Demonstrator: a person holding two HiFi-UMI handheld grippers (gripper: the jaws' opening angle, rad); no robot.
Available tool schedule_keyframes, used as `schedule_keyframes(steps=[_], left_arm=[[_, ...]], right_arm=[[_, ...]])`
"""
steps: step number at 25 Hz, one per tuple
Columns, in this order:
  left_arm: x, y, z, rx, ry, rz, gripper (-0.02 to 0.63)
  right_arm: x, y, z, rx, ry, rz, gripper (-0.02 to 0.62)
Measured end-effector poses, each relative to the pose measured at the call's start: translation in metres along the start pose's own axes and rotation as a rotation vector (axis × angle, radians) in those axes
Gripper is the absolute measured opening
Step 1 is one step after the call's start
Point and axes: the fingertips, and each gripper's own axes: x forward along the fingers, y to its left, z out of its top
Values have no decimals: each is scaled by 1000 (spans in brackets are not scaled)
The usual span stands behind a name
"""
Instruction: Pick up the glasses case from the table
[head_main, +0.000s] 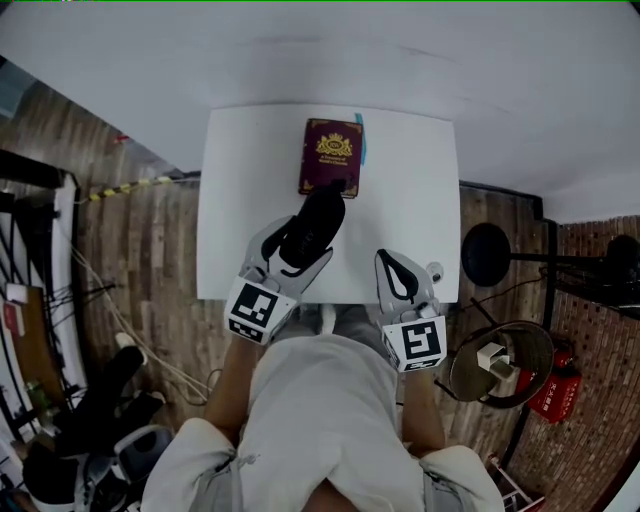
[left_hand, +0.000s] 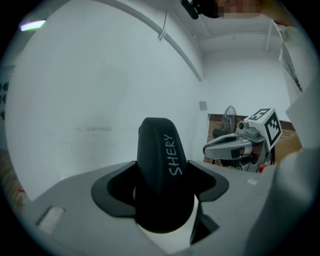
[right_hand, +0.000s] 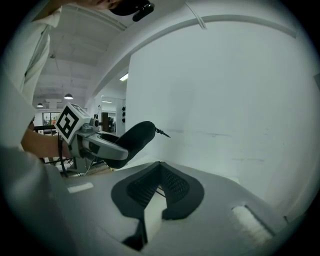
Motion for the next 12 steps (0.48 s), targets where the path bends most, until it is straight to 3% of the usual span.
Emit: schedule_keyframes(steps=[8, 12], left_arm=[[-30, -2, 28, 24, -97, 17, 341], [-36, -1, 26, 17, -97, 18, 341]], right_arm=[[-11, 15, 26, -30, -52, -4, 2], [-13, 19, 28, -35, -64, -5, 2]])
